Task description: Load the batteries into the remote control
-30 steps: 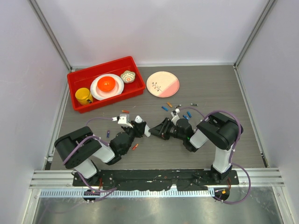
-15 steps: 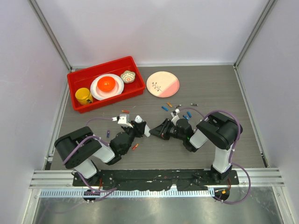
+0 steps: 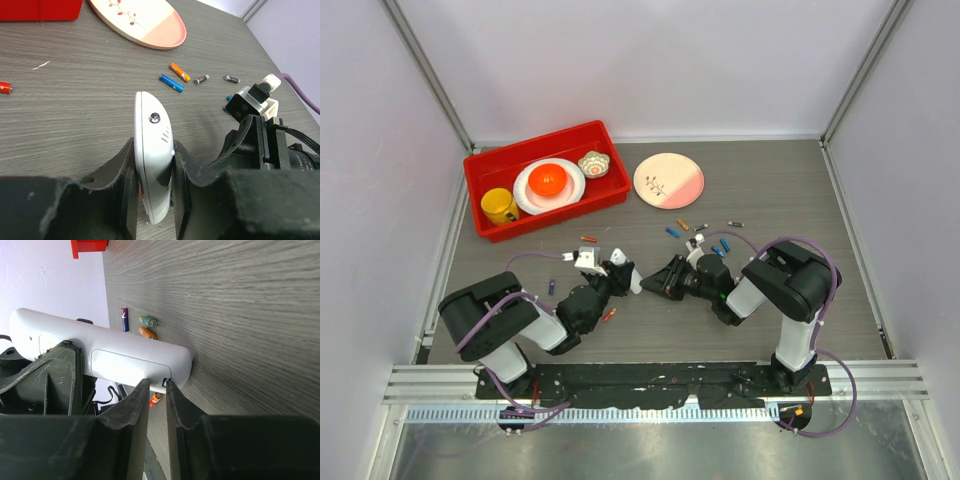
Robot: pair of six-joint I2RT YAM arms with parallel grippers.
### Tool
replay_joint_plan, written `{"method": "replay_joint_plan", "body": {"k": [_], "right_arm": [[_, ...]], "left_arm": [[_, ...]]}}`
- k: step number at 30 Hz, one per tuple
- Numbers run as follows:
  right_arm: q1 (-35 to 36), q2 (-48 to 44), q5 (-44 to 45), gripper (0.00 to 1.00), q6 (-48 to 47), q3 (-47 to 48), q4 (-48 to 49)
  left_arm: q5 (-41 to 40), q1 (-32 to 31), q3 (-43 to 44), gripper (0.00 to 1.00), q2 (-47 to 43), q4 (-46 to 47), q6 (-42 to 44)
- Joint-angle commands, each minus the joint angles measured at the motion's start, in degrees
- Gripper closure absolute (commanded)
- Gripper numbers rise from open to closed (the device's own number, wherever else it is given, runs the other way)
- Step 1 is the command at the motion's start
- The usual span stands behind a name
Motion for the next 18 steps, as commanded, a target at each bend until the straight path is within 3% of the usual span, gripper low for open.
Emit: {"method": "replay_joint_plan", "body": {"k": [1,18], "right_arm": [[0.46,-3.78,-0.40,0.76,-0.56,1.16,4.60],[0.20,-5.97,-0.49,0.76,-1.53,0.11,3.46]], "left_arm": [[-0.57,-1.92,-0.15,1.00,1.16,1.30,3.20],[-2.50,-2.89,-0.06,1.00,2.48,0.77,3.99]]}}
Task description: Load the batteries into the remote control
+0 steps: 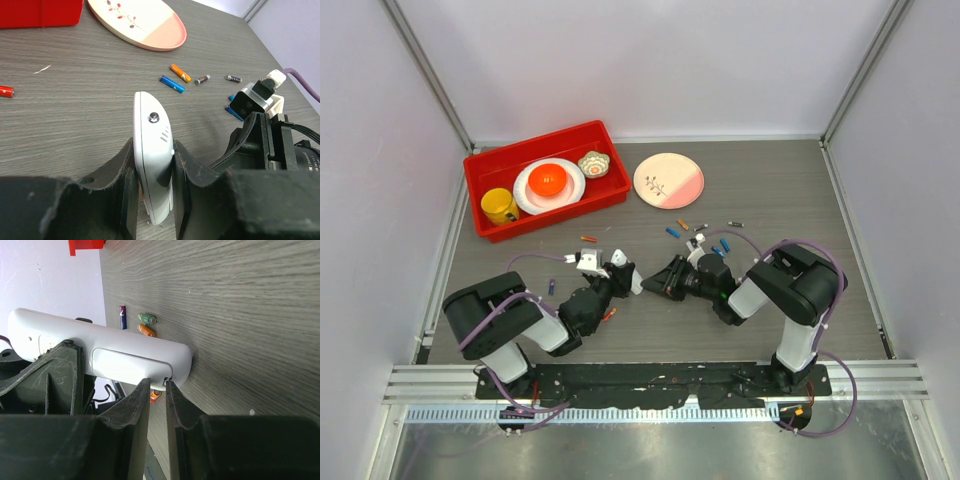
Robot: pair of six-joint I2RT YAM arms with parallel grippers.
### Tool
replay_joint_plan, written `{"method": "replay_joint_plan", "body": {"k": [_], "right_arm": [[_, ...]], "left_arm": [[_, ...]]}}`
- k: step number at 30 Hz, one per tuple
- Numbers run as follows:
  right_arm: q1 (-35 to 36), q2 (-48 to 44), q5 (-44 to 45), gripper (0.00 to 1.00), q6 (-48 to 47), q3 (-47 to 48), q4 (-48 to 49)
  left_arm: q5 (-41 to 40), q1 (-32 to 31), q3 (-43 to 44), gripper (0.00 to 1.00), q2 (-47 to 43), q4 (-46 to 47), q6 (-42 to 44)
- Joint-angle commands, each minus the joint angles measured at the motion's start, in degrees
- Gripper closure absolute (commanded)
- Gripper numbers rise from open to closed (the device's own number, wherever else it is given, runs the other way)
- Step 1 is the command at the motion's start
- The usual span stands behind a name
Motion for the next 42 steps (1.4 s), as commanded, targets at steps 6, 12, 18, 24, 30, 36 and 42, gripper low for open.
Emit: {"method": "replay_joint_plan", "body": {"k": [6,12,18,24,30,36,42], "right_arm": [[0.11,-5.02,-0.36,0.76,-1.01,-0.53,5.22],[-0.06,-5.81,0.08,0.76,-1.88,-1.67,4.17],[-0.50,-5.55,0.17,0.76,-2.24,-2.38,3.90],[-0.77,-5.37,0.35,0.75,-3.03,-2.55,2.76],[-1.21,-4.49,0.87,0.75,-3.29,-3.34,2.76],[-2.08,-4.49,1.14,0.75,-3.73,-4.49,2.50],[-2.79,-4.93,0.96,0.74,-4.08,-5.19,2.50]], "left_arm": [[-0.58,-0.99,-0.17,1.00,2.11,-0.61,0.23],[-0.85,-0.99,-0.34,1.00,1.76,-0.25,-0.13],[-0.58,-0.99,-0.43,1.00,0.70,-0.34,-0.21],[-0.67,-0.99,-0.69,1.00,0.26,-0.34,-0.39],[-0.93,-0.99,-1.05,1.00,-0.09,-0.34,-0.30],[-2.60,-0.99,-1.75,1.00,-0.88,-0.78,0.31],[-3.22,-0.99,-1.93,1.00,-1.76,-2.01,0.67]]}}
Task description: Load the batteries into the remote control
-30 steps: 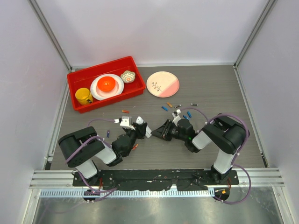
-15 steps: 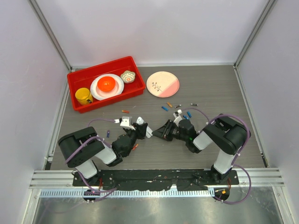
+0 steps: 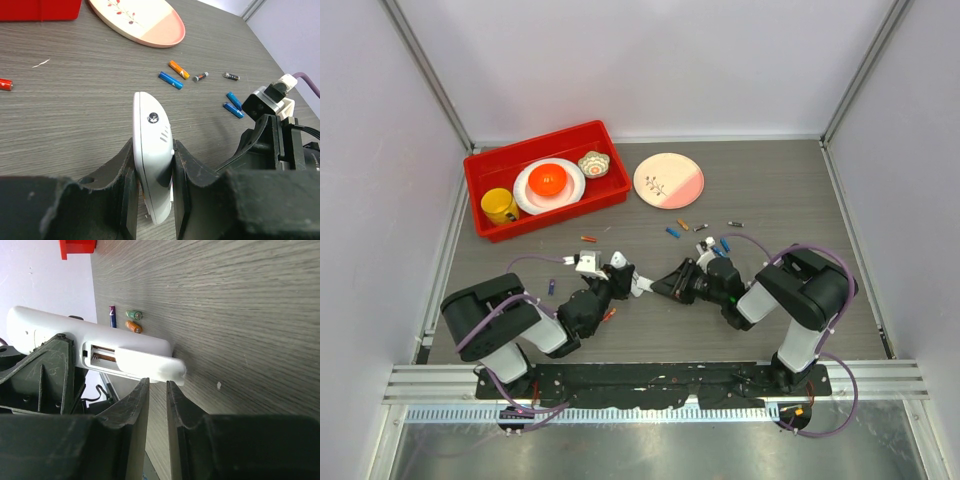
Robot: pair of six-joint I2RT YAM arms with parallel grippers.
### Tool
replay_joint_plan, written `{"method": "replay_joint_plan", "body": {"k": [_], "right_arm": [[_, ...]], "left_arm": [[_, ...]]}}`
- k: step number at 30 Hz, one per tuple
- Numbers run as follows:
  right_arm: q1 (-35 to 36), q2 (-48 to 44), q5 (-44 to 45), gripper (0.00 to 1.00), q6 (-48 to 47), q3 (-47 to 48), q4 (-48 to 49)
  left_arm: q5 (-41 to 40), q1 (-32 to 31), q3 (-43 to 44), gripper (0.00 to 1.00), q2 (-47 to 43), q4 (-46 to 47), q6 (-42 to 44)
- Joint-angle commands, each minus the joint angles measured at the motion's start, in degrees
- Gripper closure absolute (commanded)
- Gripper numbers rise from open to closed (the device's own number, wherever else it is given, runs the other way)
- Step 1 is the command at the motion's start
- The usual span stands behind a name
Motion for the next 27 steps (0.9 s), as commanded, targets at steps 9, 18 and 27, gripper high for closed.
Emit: {"method": "replay_joint_plan", "body": {"k": [9,18,27], "right_arm": [[-3.41,-8.98,0.37,0.62,-5.84,-2.36,-5.19],[-3.41,-36.49,18.50,0.46,-30.18,14.50,-54.71],[-3.15,-34.66,43.69,0.32,-40.39,27.34,-78.23]], "left_arm": [[-6.27,-0.36,-0.96,1.00,-7.57,-9.30,3.80],[-9.00,-0.27,8.49,1.00,-25.94,-38.31,4.42],[18.37,7.81,15.39,0.89,-42.29,-61.14,-10.25]]}}
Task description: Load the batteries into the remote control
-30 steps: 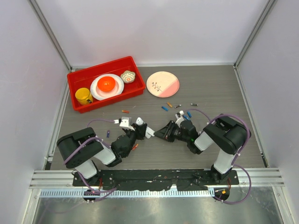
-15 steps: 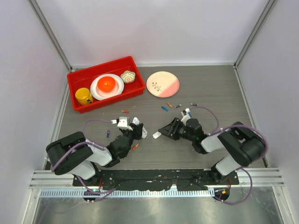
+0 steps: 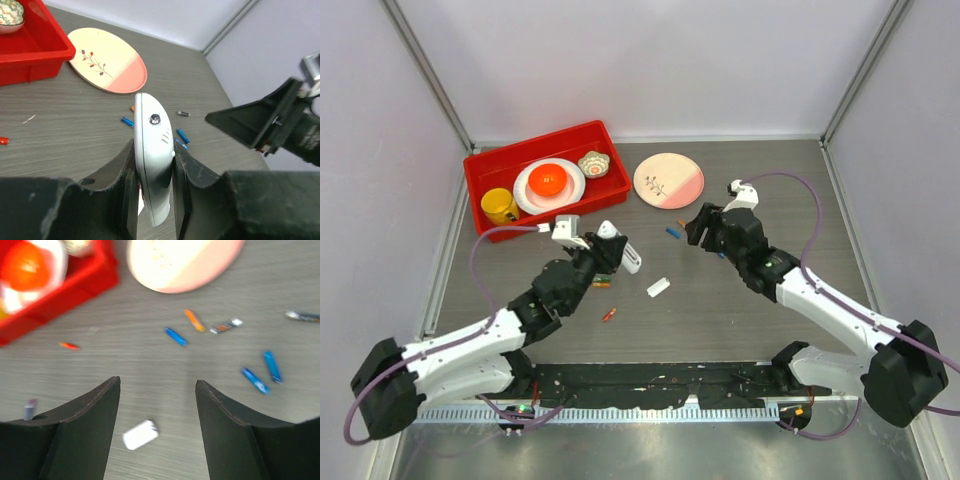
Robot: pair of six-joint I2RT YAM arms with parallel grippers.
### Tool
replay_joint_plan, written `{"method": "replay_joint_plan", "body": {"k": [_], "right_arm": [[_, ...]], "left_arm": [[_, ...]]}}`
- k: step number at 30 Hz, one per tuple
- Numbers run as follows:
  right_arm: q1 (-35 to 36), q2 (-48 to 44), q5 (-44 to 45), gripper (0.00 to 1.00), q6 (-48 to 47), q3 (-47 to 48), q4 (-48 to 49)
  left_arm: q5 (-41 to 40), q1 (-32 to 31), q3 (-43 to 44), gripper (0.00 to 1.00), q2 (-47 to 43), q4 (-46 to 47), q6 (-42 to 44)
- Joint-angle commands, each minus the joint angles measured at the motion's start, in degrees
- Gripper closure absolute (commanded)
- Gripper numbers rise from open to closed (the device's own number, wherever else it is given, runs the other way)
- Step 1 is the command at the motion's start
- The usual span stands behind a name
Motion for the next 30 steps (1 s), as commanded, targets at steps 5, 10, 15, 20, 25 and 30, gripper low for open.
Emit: {"method": "replay_joint_plan", "body": {"k": [5,10,15,20,25,30], "right_arm": [[0.13,2.19,15.78,0.30,-7.37,3.04,-17.89],[0.13,5.35,14.12,0.35,-8.25,3.93,-12.99],[0.21,11.93,2.52,0.39,-14.83,5.48,1.71],[0.13,26.17,-3.19,0.43,-19.76,16.30,-2.61],[-0.05,34.61,-0.92,0.43,-23.71,21.05,-0.31],[0.04,39.98,-0.48,0.46,-25.48,24.49,-0.32]], "left_arm": [[26.40,9.89,-0.16,1.00,-16.72,-22.61,-11.66],[41.84,11.57,-0.15,1.00,-21.57,-24.49,-15.00],[43.56,11.83,-4.10,1.00,-27.19,-24.13,-20.62],[47.15,13.77,-6.39,1.00,-27.99,-26.77,-22.65],[47.51,14.12,-4.90,1.00,-31.15,-31.84,-20.72],[49.26,14.38,-0.52,1.00,-29.05,-38.72,-17.29]]}}
